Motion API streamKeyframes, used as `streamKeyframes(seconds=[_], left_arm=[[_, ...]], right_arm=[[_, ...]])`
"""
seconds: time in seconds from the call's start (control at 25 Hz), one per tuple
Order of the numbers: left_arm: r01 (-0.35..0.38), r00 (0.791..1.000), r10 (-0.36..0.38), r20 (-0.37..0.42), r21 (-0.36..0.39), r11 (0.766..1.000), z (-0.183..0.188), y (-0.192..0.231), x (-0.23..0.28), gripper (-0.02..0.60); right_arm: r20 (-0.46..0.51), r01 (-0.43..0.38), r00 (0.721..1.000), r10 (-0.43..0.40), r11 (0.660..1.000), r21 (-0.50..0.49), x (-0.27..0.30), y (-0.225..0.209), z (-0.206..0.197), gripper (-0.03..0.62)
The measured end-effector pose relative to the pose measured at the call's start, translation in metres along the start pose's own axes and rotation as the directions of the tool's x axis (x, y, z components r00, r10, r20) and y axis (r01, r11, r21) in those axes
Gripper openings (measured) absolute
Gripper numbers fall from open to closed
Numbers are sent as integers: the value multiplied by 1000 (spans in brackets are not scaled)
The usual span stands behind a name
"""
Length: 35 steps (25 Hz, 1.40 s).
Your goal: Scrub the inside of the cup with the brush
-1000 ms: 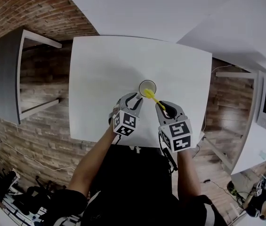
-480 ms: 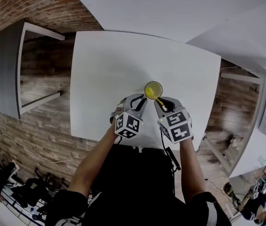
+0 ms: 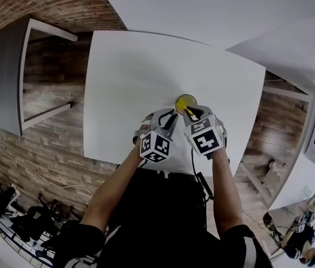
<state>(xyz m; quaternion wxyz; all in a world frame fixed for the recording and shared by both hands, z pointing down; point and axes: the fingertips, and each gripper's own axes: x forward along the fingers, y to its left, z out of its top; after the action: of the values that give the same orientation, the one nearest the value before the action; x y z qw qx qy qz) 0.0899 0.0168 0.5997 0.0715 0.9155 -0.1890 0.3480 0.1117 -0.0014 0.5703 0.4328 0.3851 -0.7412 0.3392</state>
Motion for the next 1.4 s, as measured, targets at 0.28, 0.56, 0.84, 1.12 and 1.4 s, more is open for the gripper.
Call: streamKeyframes(seconds=[0.28, 0.56, 0.84, 1.12, 1.4], left_arm=[[-21, 1000, 21, -22, 3, 1000, 1, -1, 1, 60], [8, 1000, -7, -26, 27, 1000, 3, -2, 2, 60], [2, 1000, -1, -30, 16, 1000, 3, -3, 2, 60], [4, 999, -3, -33, 29, 1000, 3, -2, 3, 60], [13, 999, -12, -38, 28, 1000, 4, -7, 5, 60]], right_arm=[[-51, -65, 997, 60, 992, -109, -46, 15, -1, 32], [-159, -99, 985, 63, 968, -229, -57, 9, -4, 31], [-229, -144, 969, 94, 966, -216, -18, 11, -17, 32], [-241, -93, 970, 33, 966, -242, -12, 0, -21, 31], [-303, -120, 953, -4, 913, -390, -56, 2, -17, 31]])
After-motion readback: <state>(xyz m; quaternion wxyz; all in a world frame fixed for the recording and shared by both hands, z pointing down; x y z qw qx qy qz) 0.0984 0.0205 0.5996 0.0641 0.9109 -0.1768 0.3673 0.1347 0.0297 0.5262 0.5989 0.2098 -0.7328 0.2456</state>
